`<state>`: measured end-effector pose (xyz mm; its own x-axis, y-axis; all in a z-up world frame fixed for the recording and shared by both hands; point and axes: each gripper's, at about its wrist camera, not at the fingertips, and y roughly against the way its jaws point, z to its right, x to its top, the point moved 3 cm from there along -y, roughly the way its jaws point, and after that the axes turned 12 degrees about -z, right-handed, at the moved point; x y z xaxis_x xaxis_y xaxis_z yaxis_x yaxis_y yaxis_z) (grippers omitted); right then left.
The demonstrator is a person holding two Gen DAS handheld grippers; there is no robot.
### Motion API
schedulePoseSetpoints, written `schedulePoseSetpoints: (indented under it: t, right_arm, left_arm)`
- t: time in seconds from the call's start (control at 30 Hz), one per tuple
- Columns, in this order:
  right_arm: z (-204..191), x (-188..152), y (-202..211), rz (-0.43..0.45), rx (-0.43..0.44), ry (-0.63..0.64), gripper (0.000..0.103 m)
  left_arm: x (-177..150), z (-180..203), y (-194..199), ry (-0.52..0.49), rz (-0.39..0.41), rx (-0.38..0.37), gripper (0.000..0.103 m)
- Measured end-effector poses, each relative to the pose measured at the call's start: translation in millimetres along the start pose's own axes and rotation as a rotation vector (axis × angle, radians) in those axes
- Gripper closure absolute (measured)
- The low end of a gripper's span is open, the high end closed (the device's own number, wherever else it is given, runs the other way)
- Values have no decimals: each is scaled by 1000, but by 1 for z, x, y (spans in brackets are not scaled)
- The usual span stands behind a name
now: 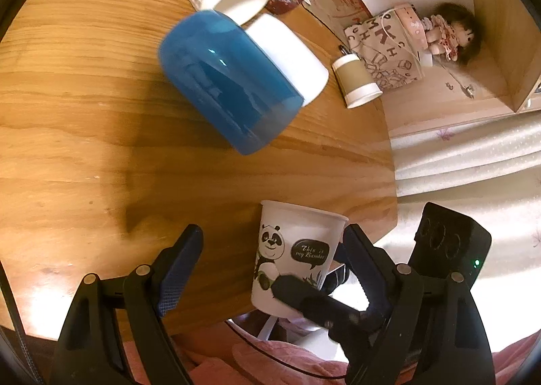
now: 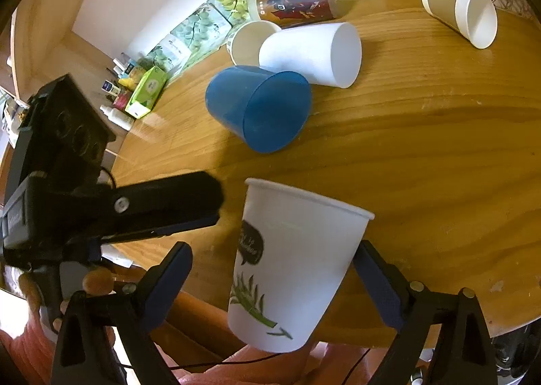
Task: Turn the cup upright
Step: 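Turn the held cup rim-up with the left gripper, then lower the upright cup onto the desk and open the left gripper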
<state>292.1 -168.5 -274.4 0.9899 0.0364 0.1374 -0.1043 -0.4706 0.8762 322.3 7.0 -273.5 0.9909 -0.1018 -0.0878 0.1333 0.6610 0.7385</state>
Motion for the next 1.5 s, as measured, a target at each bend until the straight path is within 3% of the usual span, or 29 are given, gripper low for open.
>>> schedulePoseSetpoints:
  t: [0.5, 0.8, 1.0, 1.23, 1.5]
  right_arm:
    - [3, 15, -11, -5, -30, -34, 13]
    - [-3, 22, -14, 3, -68, -8, 30]
    - [-10, 30, -11, 37, -93, 29, 30]
    - [-27, 34, 7, 154, -145, 116, 34]
    - [-53, 18, 20, 331, -298, 313, 34]
  left_arm:
    - [-30, -21, 24, 80, 82, 37, 16]
    - [-45, -31, 33, 128, 112, 44, 16]
    - [-52, -39, 36, 147, 121, 45, 16]
    - [-60, -44, 35, 160, 125, 42, 16]
    - [-70, -51, 34, 192, 148, 64, 16]
